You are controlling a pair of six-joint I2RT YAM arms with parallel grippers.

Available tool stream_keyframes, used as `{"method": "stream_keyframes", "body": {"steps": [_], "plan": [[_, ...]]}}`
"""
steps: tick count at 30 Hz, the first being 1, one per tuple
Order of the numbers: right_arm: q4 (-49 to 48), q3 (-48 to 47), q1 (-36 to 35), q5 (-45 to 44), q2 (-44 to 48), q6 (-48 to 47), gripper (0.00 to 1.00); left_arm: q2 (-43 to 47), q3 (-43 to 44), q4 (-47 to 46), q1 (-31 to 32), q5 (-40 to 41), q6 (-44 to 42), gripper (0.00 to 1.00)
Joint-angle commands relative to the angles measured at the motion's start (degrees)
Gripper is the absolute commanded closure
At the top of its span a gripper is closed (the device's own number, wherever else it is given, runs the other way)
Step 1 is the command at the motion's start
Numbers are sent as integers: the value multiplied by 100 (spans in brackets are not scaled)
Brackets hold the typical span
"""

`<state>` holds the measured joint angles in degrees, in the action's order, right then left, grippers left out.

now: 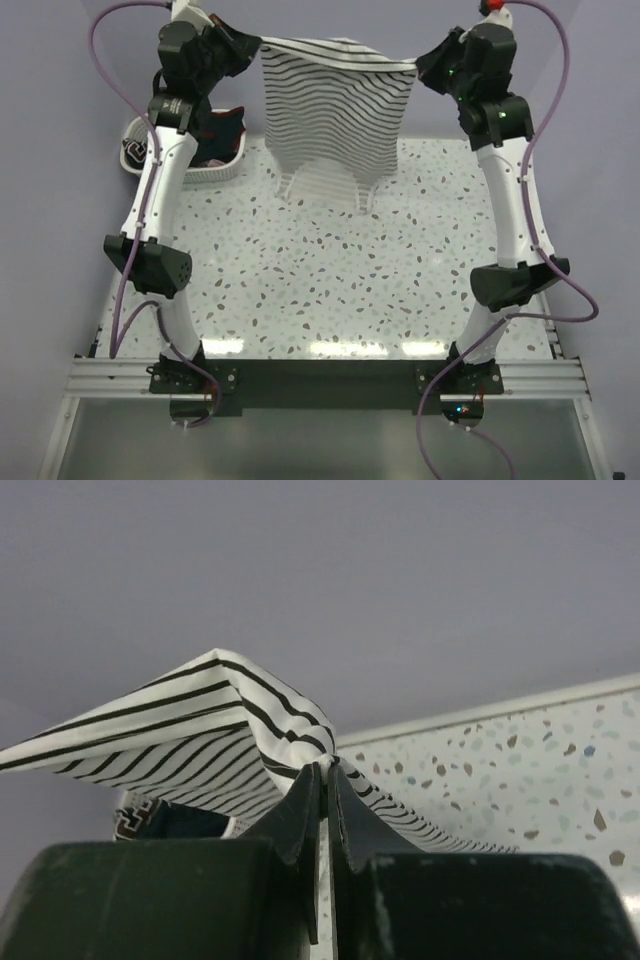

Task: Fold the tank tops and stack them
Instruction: Flatten the tank top out

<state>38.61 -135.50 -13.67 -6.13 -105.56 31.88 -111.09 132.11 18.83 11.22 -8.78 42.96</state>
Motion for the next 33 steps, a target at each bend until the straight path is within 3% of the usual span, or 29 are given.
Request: {"method": "stream_keyframes", "body": {"steps": [1, 6, 9, 10, 12, 15, 21, 25, 33], "plan": [[-599, -14, 312, 314, 894, 11, 100, 719, -16, -1074, -226, -616, 55, 100], [-1083, 2355, 392, 323, 2046, 81, 100, 1386, -1194, -1285, -287, -906, 98, 100], [-1162, 3940, 400, 437, 2776, 283, 100, 2142, -2827, -1574, -287, -986, 308, 100], [-1163, 4344, 392, 455, 2951, 353, 100, 2361, -3806, -1793, -279, -1021, 388, 100], [-1032, 5513, 400, 595, 3479, 572, 100, 2896, -4699, -2032, -279, -1179, 537, 100], [-900, 7157, 418, 804, 4296, 907, 100, 3627, -6866, -2059, -226, -1416, 591, 100], [-312, 9610, 409, 982, 5474, 1355, 100, 4938, -9883, -1638, -33, -1557, 345, 100], [32, 10359, 409, 1149, 5678, 1681, 100, 5334, -10846, -1227, 29, -1742, 292, 100], [1032, 10580, 409, 1026, 6117, 1980, 99, 5686, -10803, 23, 47, -1505, -191, 100]]}}
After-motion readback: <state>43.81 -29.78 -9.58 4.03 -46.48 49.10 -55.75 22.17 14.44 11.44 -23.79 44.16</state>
